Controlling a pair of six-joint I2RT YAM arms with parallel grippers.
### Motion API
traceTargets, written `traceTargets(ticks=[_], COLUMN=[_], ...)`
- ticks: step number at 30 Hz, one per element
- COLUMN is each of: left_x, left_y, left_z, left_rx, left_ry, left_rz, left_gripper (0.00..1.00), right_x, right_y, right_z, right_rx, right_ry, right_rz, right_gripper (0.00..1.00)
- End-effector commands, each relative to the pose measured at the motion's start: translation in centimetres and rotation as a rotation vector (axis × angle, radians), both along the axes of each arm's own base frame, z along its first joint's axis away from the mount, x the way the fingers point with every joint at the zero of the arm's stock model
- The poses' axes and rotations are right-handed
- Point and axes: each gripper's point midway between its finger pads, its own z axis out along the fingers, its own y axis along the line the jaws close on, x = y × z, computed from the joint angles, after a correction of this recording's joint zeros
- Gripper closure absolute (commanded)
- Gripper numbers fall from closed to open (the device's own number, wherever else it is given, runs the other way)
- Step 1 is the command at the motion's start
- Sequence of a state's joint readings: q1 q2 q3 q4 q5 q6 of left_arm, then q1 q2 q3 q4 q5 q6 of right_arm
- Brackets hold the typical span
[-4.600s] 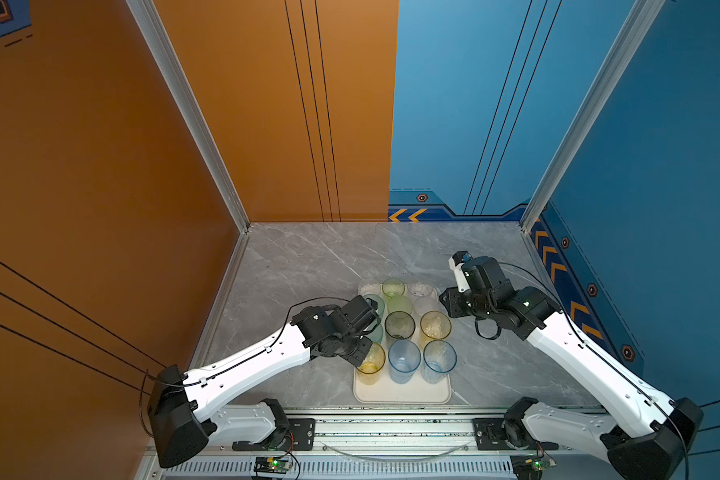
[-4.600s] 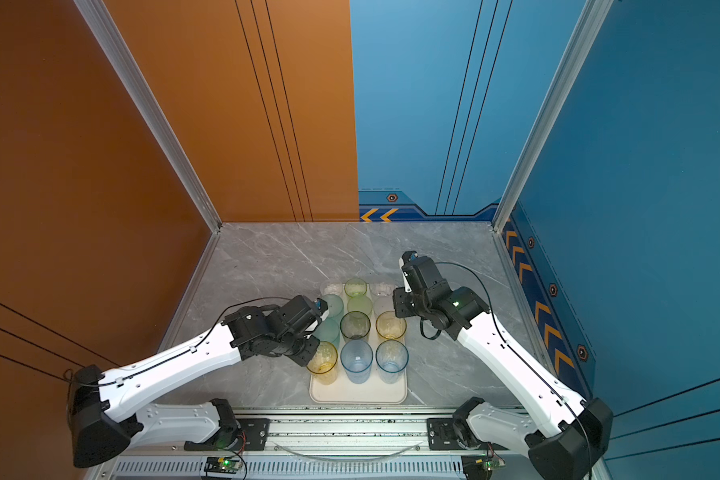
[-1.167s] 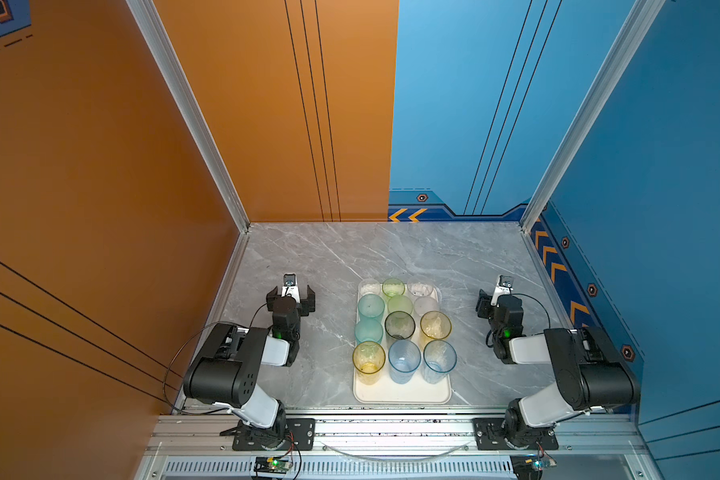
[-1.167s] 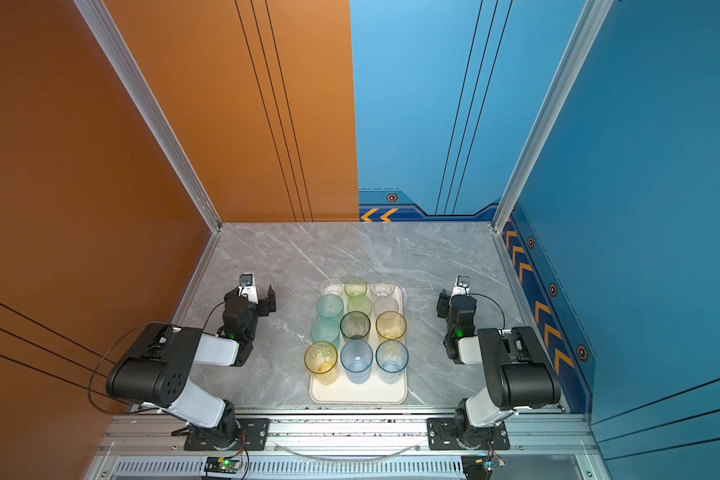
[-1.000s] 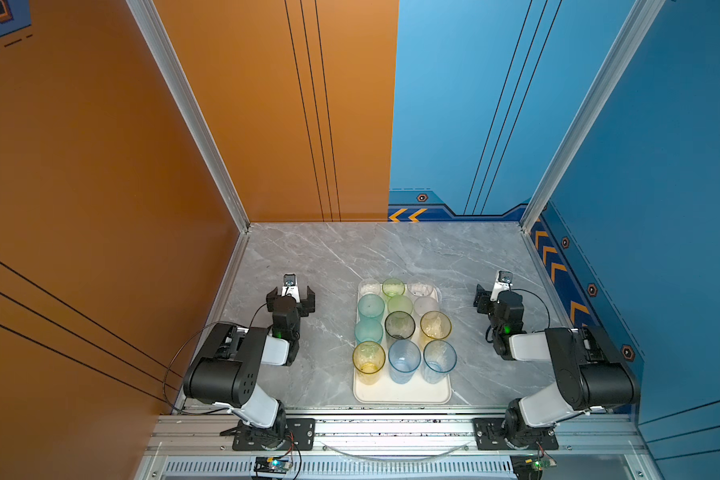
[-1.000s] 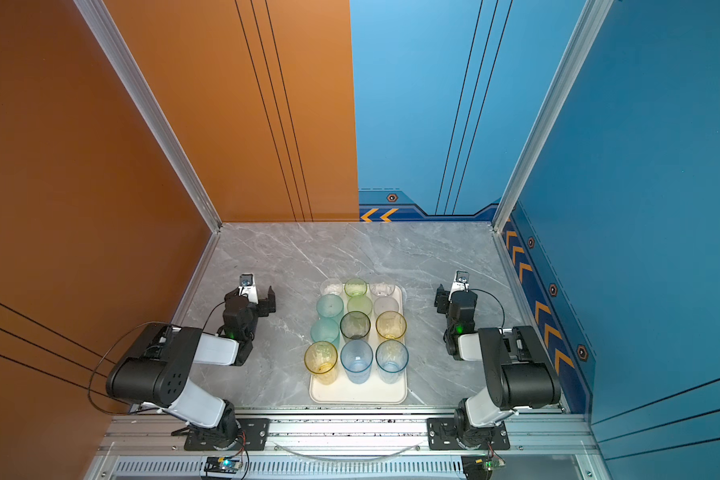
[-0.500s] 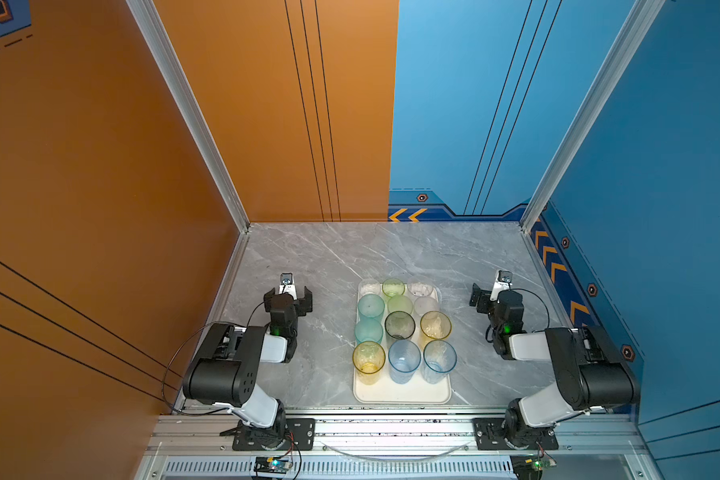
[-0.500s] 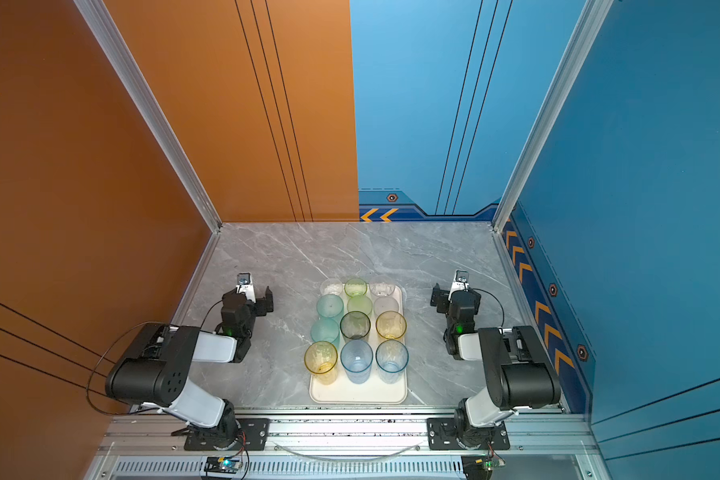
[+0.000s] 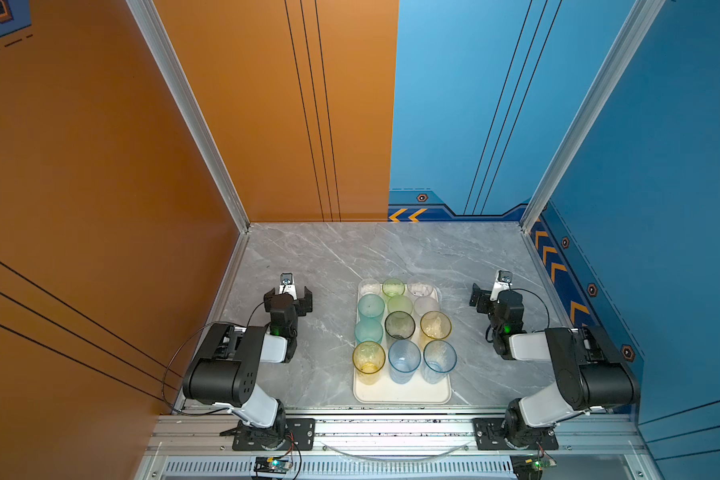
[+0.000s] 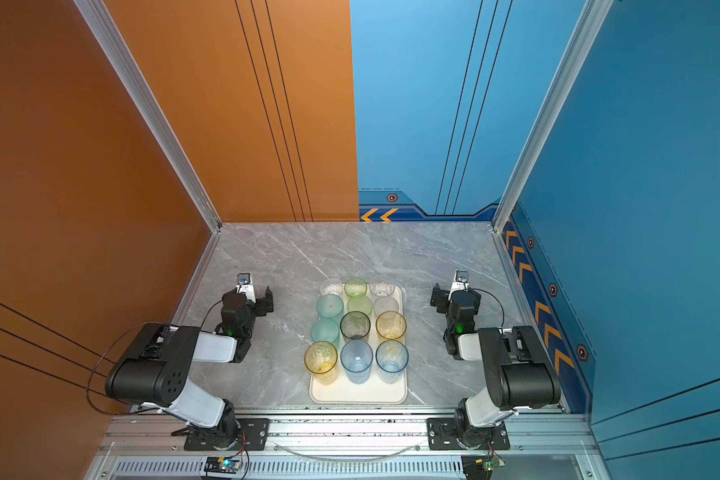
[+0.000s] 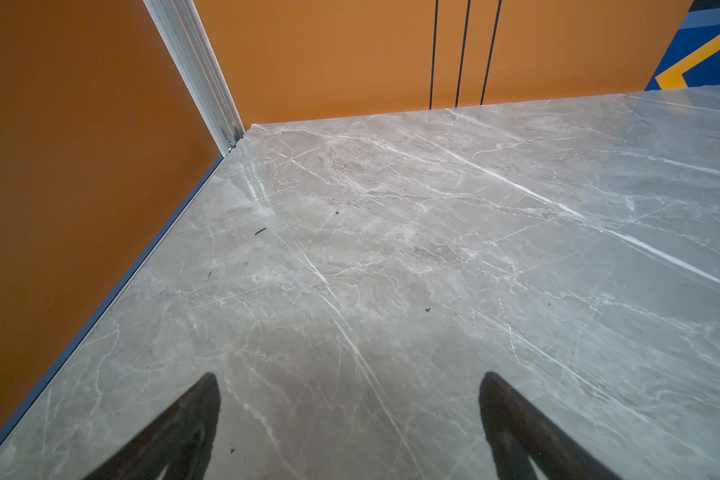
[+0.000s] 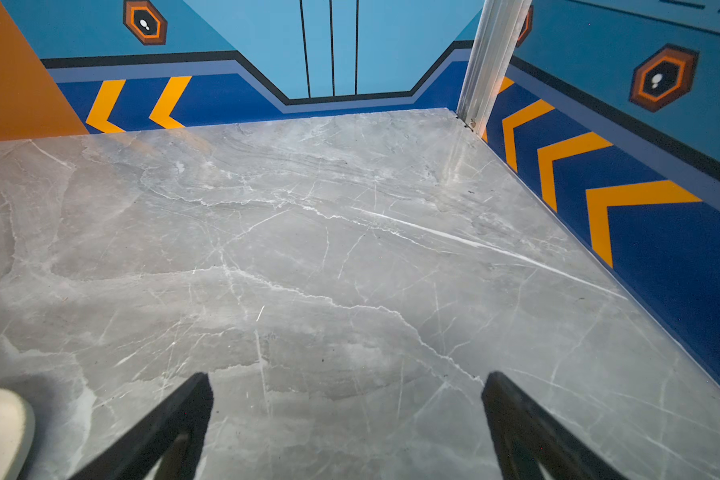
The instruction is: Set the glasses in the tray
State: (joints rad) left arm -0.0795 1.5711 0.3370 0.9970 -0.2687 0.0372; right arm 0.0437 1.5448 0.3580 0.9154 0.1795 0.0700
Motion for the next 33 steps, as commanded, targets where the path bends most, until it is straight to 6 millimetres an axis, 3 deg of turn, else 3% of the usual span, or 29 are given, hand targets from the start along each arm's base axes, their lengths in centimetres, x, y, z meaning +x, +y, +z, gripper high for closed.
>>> traceTargets(ticks=[1,33], left_x=[0.36,0.44], left_y=[-0.21,-0.23], left_z=[0.44,0.37], left_rx=[-0.002,-0.006], left_ry=[-0.010,-0.006], left_rz=[-0.001,-0.008], left_gripper=[0.02,0.02], right_x=[0.34,0.34], right_y=[-0.03,-0.02], right_z=[0.36,0.34], right_rx=[-0.005,-0.004], right_ry=[-0.008,-0.008], right_rz=[0.005,0.005], right_gripper=[0.00,0.00])
